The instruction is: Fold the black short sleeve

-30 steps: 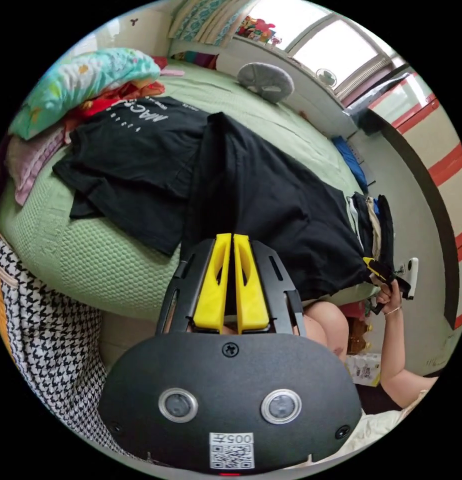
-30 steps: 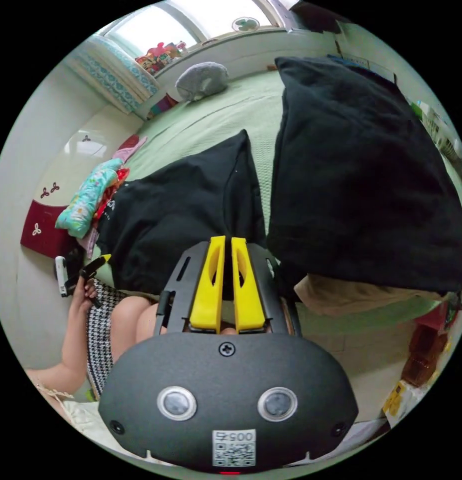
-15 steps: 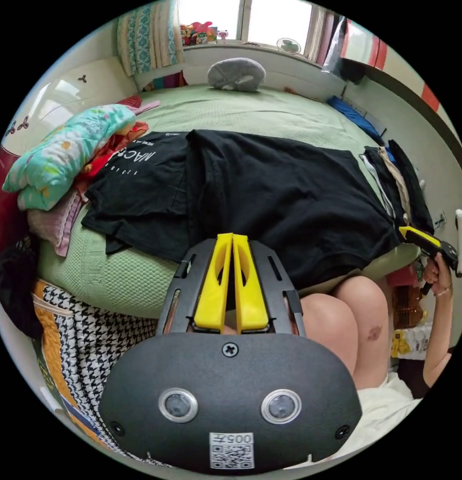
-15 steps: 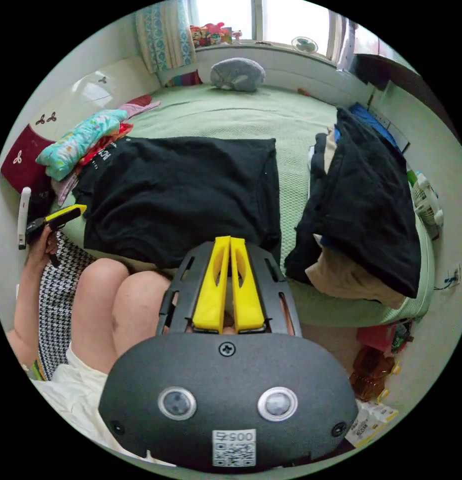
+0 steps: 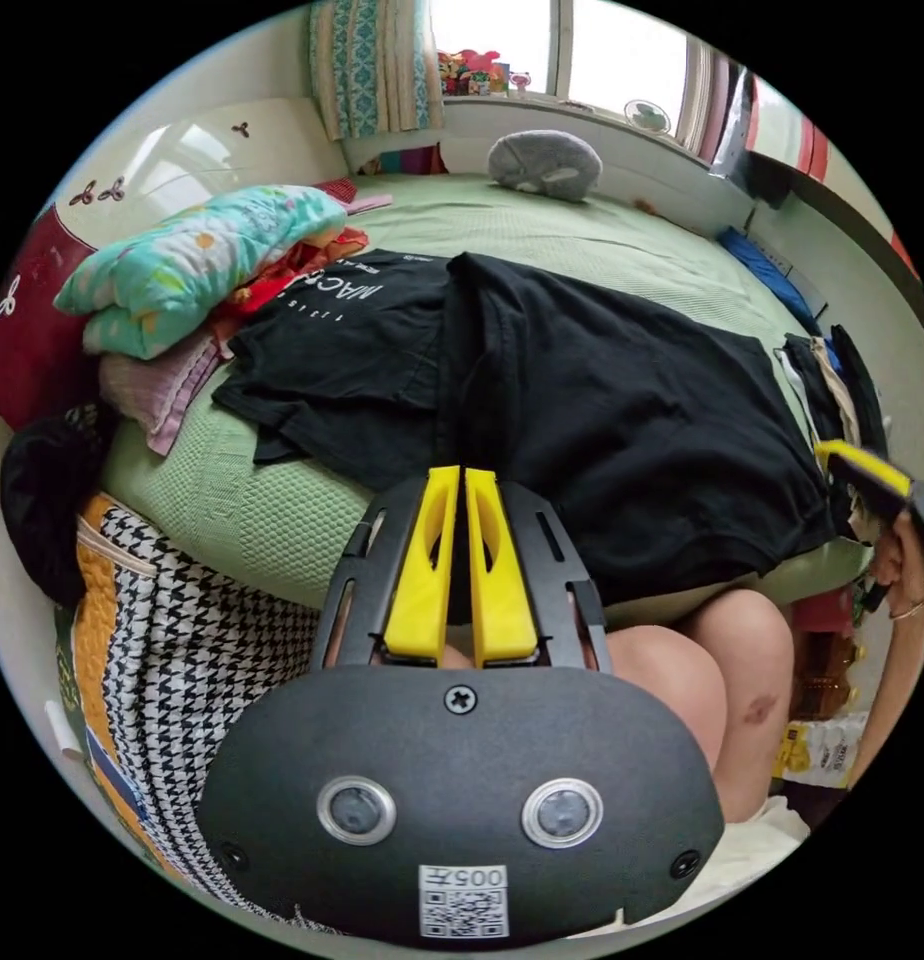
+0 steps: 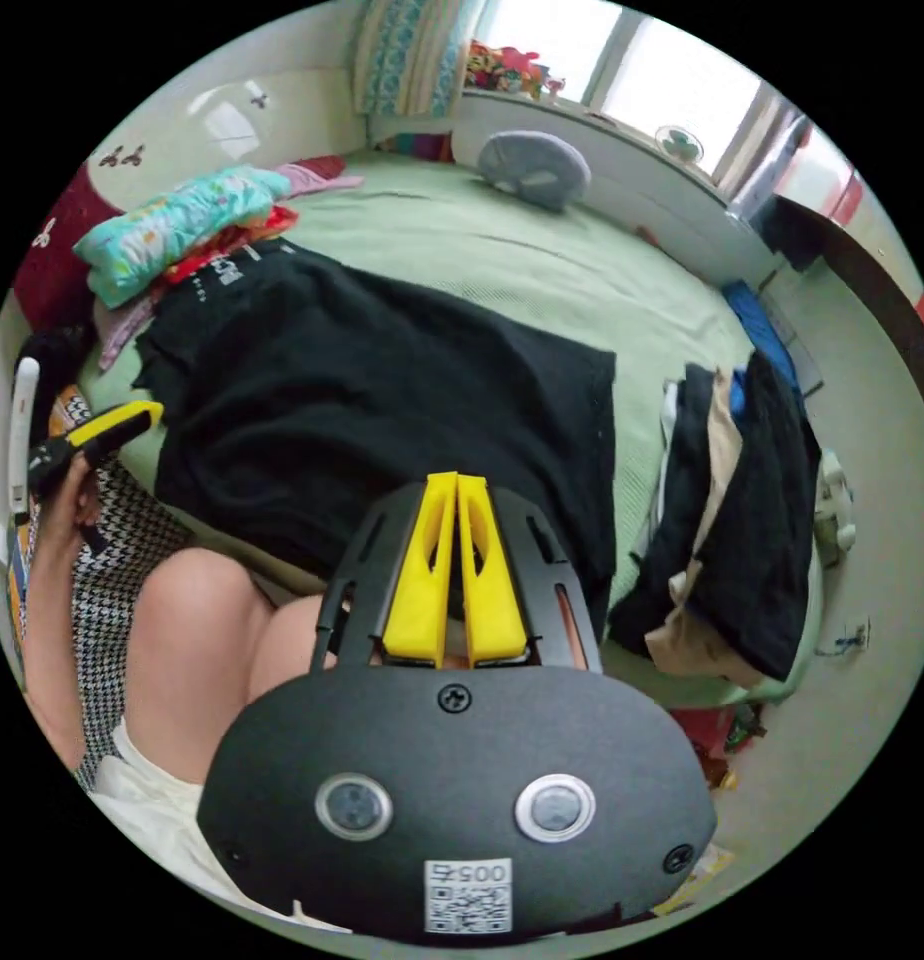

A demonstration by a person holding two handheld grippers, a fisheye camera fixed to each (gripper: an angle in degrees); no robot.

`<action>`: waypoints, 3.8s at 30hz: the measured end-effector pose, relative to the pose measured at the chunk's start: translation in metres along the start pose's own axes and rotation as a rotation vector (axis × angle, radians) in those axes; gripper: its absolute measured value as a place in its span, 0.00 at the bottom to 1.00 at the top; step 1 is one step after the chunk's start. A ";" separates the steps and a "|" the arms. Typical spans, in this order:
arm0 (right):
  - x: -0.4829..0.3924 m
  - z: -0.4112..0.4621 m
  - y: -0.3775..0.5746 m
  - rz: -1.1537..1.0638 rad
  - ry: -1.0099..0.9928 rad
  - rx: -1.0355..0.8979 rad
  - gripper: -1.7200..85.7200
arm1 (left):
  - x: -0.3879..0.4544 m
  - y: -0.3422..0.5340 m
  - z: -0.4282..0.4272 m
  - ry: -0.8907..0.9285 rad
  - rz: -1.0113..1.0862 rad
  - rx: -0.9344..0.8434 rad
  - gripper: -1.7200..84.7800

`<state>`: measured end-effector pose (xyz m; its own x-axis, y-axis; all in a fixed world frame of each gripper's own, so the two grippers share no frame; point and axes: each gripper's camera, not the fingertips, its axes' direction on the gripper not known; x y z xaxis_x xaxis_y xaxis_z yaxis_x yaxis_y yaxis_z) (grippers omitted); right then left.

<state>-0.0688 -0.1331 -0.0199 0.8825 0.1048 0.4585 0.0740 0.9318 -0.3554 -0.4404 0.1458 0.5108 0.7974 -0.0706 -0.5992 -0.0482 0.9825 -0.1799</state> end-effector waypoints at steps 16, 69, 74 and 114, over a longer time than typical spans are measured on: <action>-0.244 0.109 -0.245 -0.332 -0.035 -0.079 0.05 | 0.030 -0.018 0.017 0.103 0.000 -0.016 0.10; 0.297 -0.075 0.315 0.490 0.041 -0.109 0.01 | 0.602 -0.081 -0.034 0.259 0.611 -0.180 0.19; 0.328 -0.059 0.289 0.410 0.035 -0.136 0.01 | 0.591 -0.094 -0.040 0.278 0.567 -0.156 0.09; 0.591 0.327 -0.080 0.488 -0.344 -0.361 0.05 | 0.480 -0.105 -0.072 0.576 0.415 0.013 0.07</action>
<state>0.2951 -0.0318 0.5455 0.6614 0.6419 0.3879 -0.0916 0.5824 -0.8077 -0.0958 -0.0038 0.1857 0.2698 0.2337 -0.9341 -0.2693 0.9497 0.1599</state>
